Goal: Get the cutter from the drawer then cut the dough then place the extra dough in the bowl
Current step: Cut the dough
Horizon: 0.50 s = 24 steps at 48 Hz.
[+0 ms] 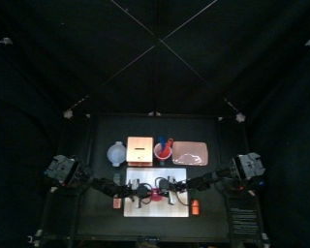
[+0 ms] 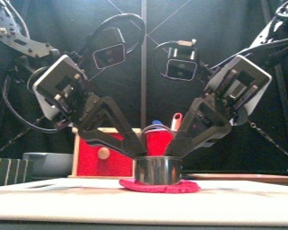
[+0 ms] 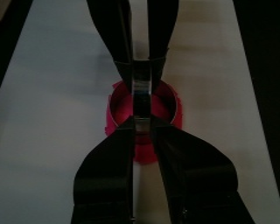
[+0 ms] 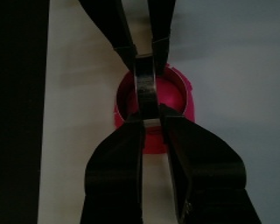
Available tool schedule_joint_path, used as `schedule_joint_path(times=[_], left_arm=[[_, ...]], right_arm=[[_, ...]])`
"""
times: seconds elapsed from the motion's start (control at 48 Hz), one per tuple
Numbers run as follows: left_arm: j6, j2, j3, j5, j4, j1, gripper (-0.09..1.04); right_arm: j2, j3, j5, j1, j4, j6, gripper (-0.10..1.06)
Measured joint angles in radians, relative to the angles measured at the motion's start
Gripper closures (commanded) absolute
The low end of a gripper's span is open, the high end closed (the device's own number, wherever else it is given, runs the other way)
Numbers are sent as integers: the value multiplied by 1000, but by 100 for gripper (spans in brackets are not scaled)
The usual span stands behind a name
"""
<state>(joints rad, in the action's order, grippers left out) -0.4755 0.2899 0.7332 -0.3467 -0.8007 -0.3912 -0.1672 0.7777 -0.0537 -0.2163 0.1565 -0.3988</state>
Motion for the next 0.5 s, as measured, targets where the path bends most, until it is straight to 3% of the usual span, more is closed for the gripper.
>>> schedule_joint_path(times=[0.5], left_arm=[[0,2,-5,55,8,3,40]], right_arm=[[-15,0,0,-6,2,0,51]])
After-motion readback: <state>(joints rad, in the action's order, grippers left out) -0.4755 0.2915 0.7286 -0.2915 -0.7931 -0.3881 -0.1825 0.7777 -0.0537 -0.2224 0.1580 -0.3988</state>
